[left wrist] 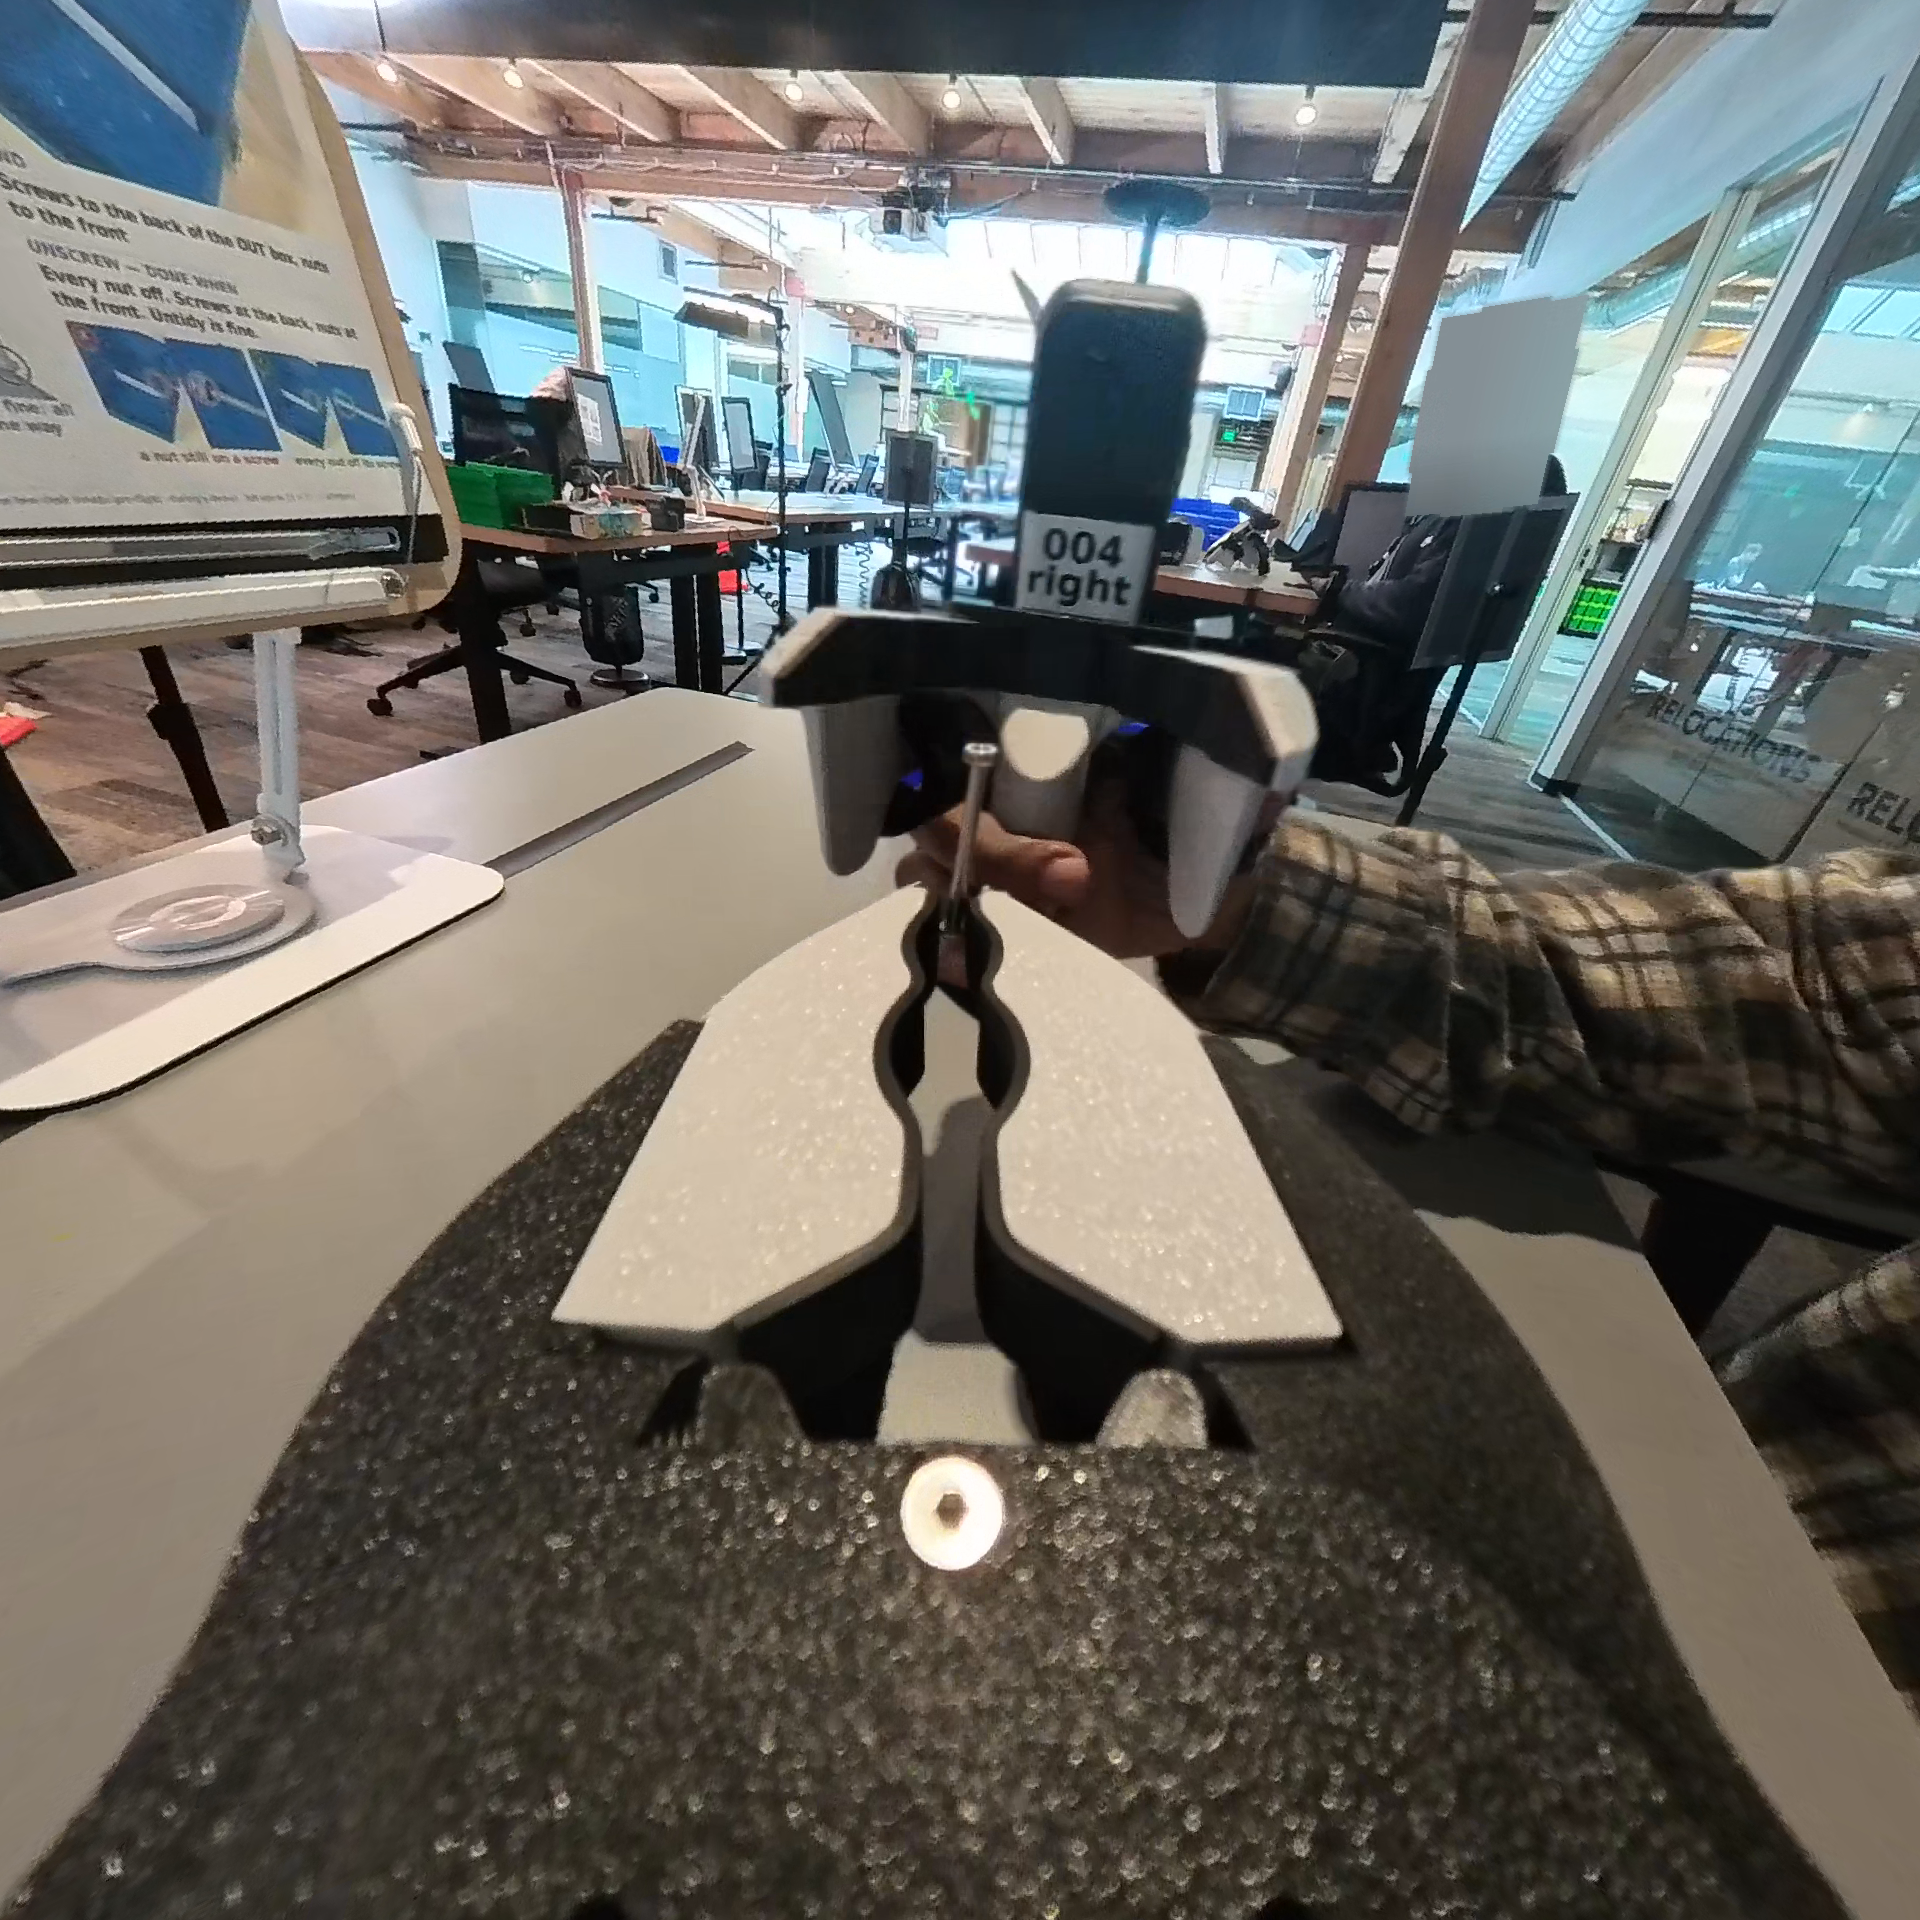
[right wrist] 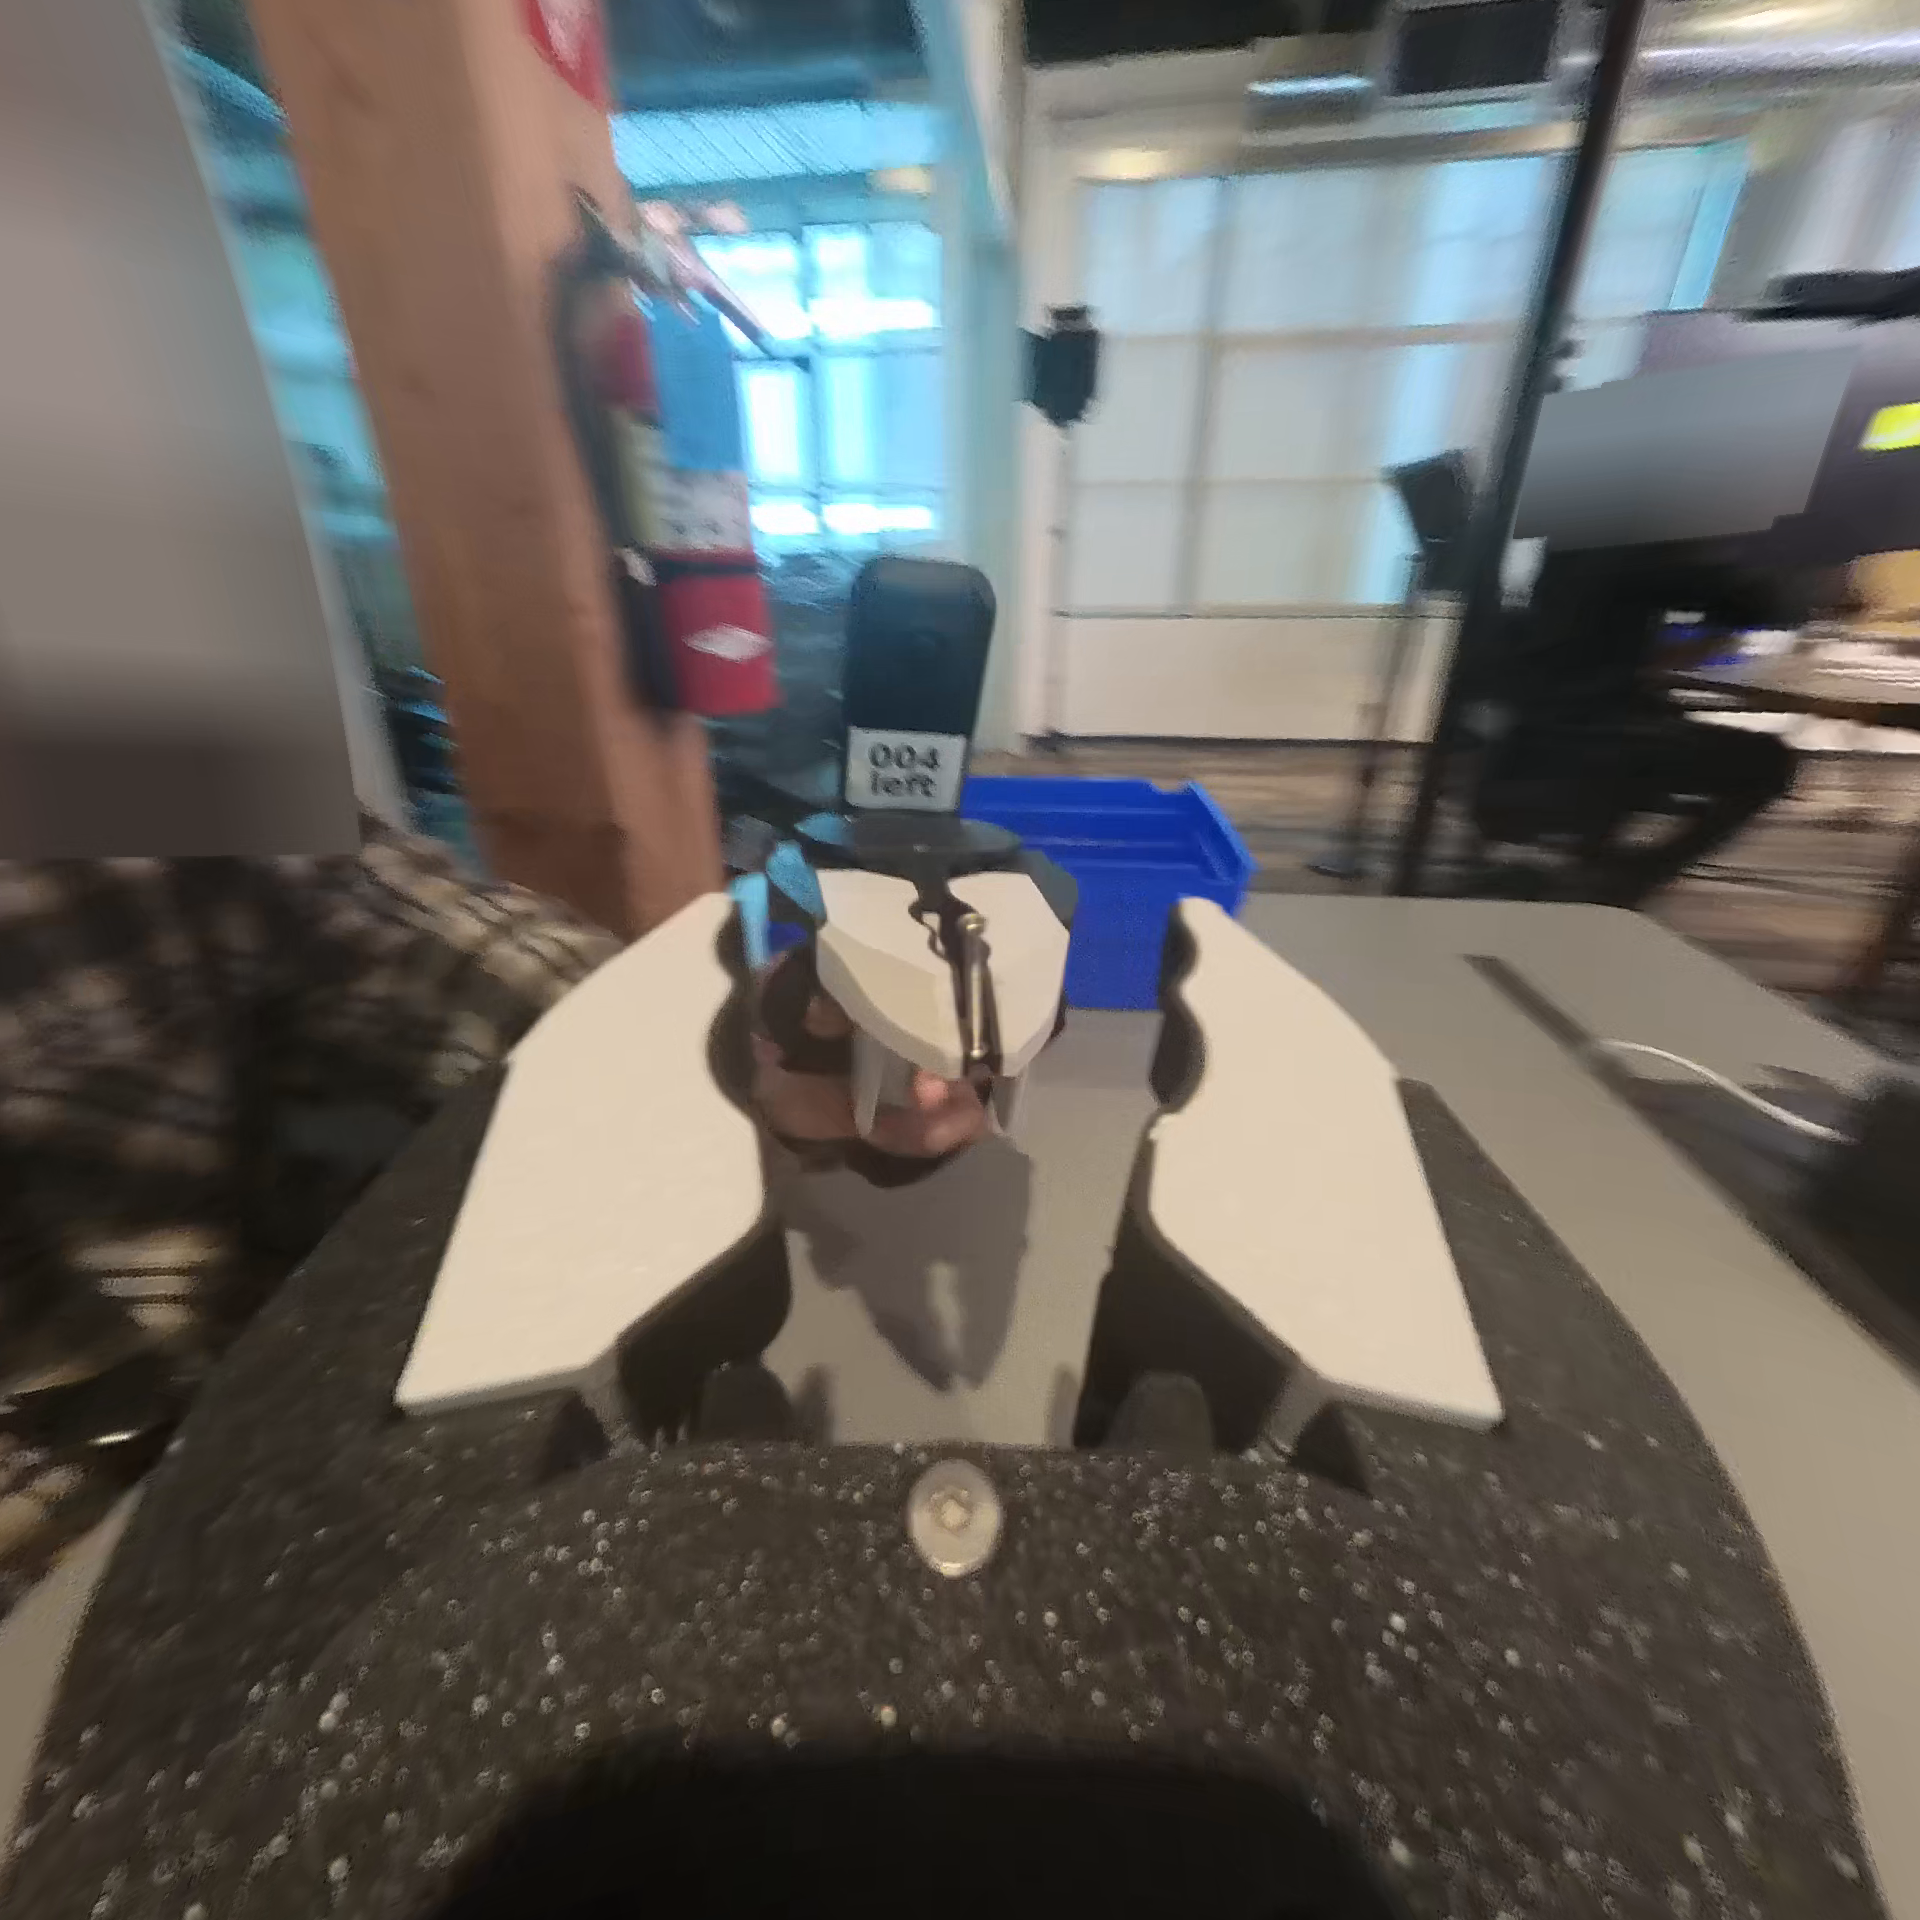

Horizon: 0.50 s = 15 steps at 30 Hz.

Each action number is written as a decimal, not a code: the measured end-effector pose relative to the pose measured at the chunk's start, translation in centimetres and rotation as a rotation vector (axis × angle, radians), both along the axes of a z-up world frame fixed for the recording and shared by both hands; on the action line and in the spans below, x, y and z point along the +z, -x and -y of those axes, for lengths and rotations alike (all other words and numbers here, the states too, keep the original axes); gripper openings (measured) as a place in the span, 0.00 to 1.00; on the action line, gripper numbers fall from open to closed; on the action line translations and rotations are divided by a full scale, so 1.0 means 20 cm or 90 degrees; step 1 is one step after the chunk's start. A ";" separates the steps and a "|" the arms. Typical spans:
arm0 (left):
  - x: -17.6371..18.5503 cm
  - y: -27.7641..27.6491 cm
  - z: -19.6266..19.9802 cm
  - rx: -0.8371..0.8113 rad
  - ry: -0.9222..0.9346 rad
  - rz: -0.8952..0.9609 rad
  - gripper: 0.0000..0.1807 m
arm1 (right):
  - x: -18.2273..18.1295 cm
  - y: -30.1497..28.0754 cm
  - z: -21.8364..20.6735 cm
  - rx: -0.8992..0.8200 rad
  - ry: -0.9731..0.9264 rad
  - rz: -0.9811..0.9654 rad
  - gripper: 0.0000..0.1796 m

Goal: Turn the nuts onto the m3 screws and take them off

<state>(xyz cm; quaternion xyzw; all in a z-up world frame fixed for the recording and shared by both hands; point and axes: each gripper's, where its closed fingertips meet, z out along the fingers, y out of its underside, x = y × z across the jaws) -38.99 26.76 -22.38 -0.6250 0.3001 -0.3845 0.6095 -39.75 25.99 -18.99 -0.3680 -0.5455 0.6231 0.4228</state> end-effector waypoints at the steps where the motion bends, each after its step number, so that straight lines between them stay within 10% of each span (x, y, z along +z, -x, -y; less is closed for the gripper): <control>1: 0.00 0.00 0.00 -0.001 0.001 -0.001 0.02 | -0.01 0.00 0.01 -0.012 -0.007 0.006 0.44; 15: -0.02 -0.01 -0.01 0.000 0.010 -0.004 0.02 | -0.06 0.04 0.16 -0.035 -0.062 0.039 0.49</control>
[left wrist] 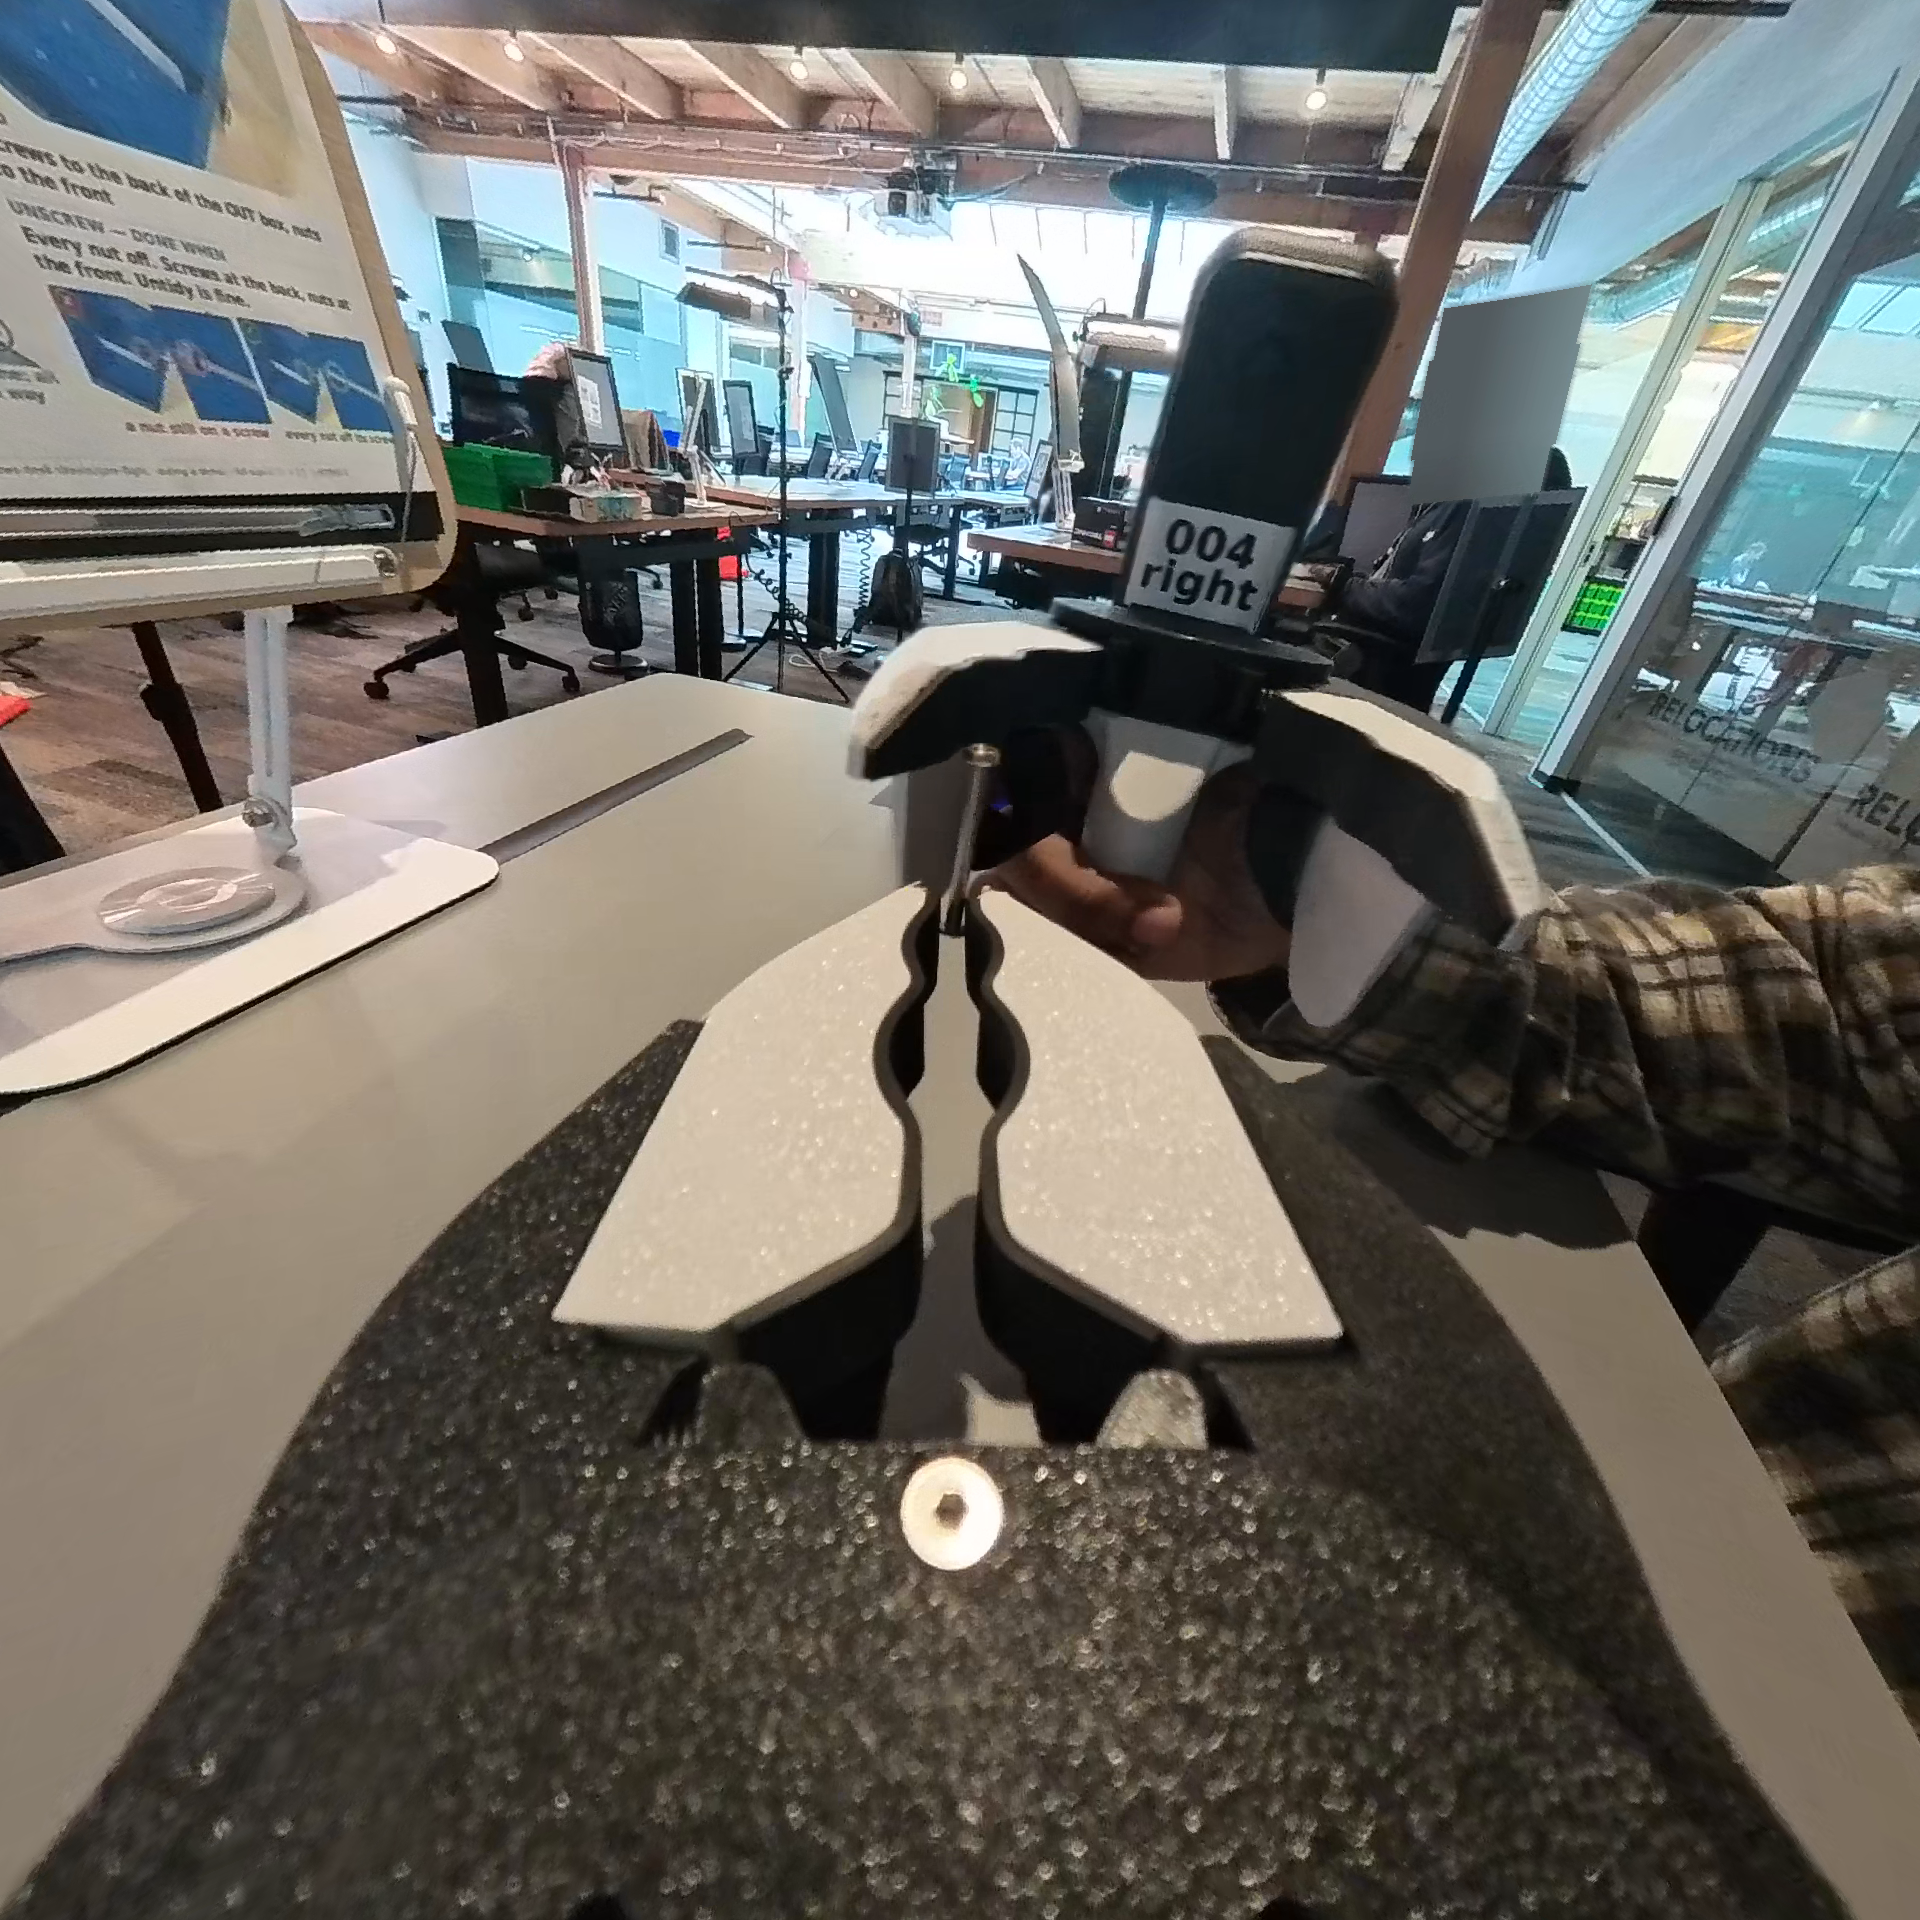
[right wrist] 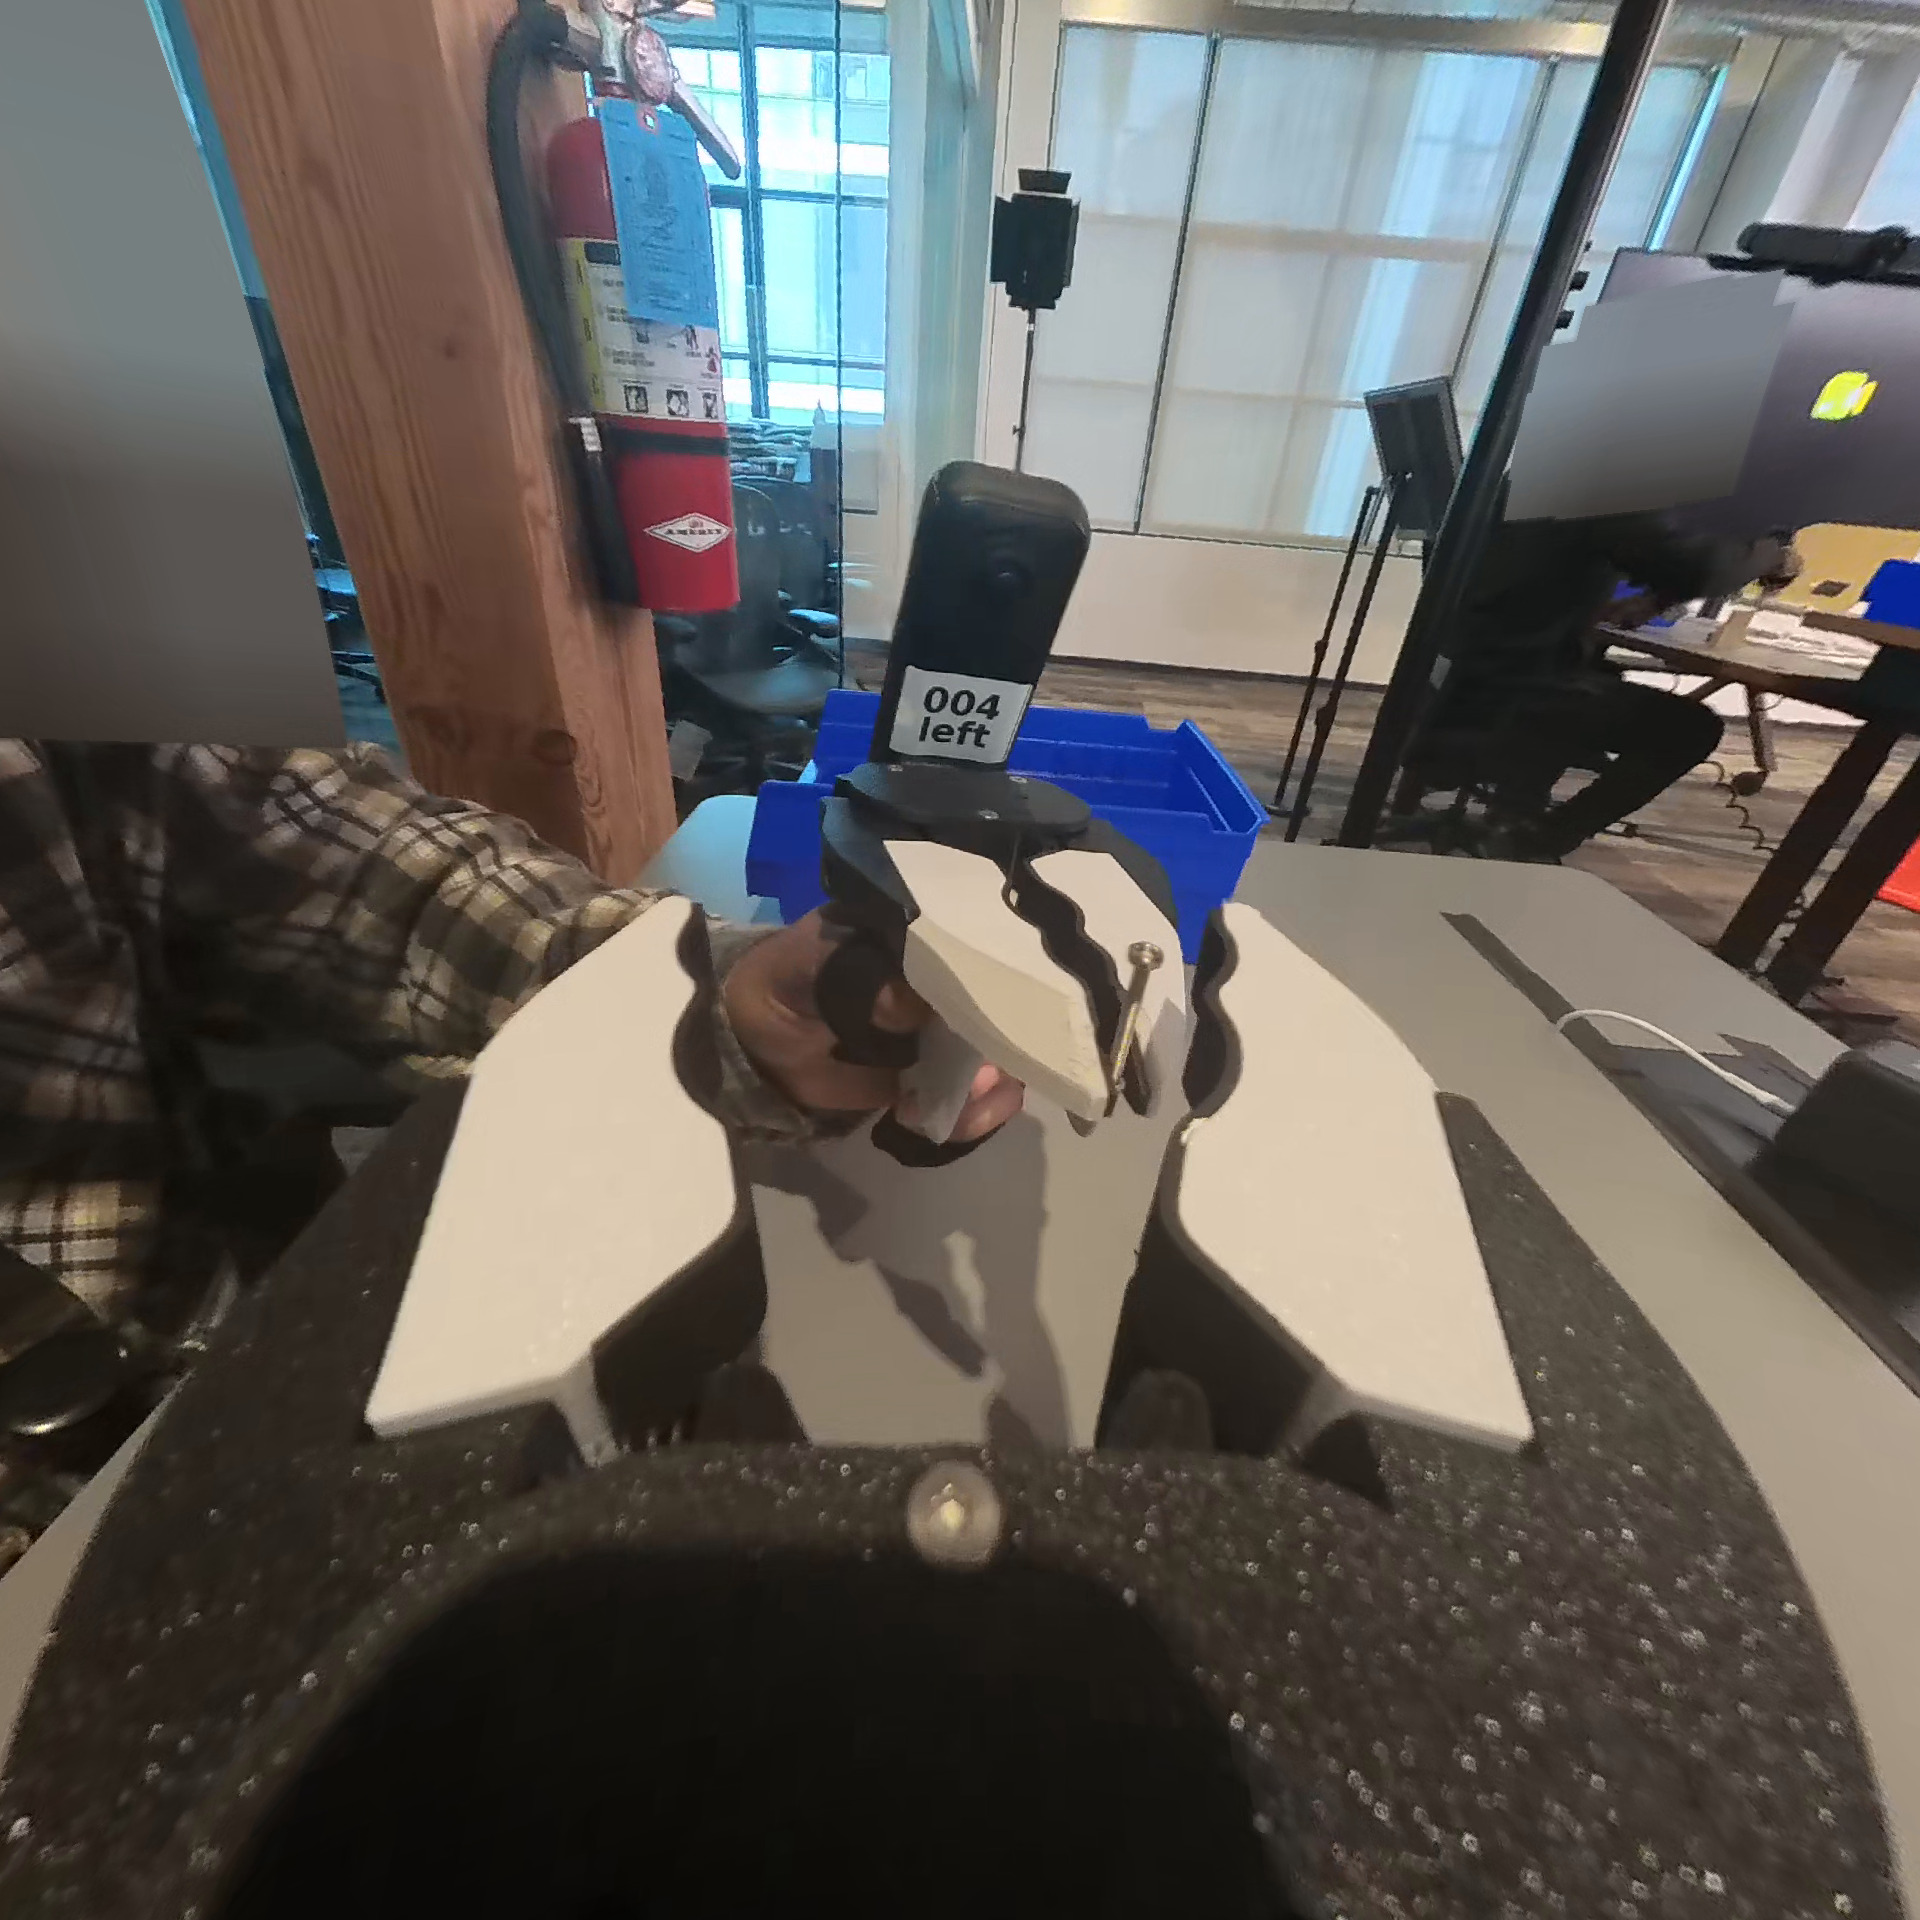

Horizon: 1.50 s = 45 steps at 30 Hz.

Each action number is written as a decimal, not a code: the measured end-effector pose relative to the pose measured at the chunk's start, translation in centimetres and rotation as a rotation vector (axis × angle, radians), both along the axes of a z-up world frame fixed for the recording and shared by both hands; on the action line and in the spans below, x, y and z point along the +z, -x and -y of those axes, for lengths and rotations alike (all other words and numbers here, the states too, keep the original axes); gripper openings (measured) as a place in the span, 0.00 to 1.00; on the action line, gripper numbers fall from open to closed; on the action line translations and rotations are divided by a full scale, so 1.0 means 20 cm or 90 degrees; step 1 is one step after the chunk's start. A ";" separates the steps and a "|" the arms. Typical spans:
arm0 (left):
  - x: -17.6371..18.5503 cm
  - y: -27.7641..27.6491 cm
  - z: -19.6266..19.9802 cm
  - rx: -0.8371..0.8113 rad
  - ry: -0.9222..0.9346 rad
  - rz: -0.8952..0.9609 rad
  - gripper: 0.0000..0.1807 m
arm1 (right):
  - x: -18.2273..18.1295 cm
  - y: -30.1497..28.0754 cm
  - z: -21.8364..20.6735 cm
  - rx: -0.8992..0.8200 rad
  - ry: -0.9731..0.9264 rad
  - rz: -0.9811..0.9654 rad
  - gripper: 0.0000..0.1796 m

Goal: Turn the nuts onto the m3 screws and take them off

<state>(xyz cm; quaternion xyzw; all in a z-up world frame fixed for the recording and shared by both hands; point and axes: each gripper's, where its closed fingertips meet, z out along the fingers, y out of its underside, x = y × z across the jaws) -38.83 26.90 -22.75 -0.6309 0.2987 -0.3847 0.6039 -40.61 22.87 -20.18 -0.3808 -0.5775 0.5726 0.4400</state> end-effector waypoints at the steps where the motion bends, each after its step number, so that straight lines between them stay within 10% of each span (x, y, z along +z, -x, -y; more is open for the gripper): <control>1: 0.00 0.00 0.00 0.000 0.001 0.001 0.02 | 0.00 0.00 0.00 0.000 -0.001 -0.002 0.49; 45: 0.00 0.01 -0.01 0.012 0.008 0.001 0.02 | 0.00 -0.03 0.01 -0.034 -0.015 -0.002 0.51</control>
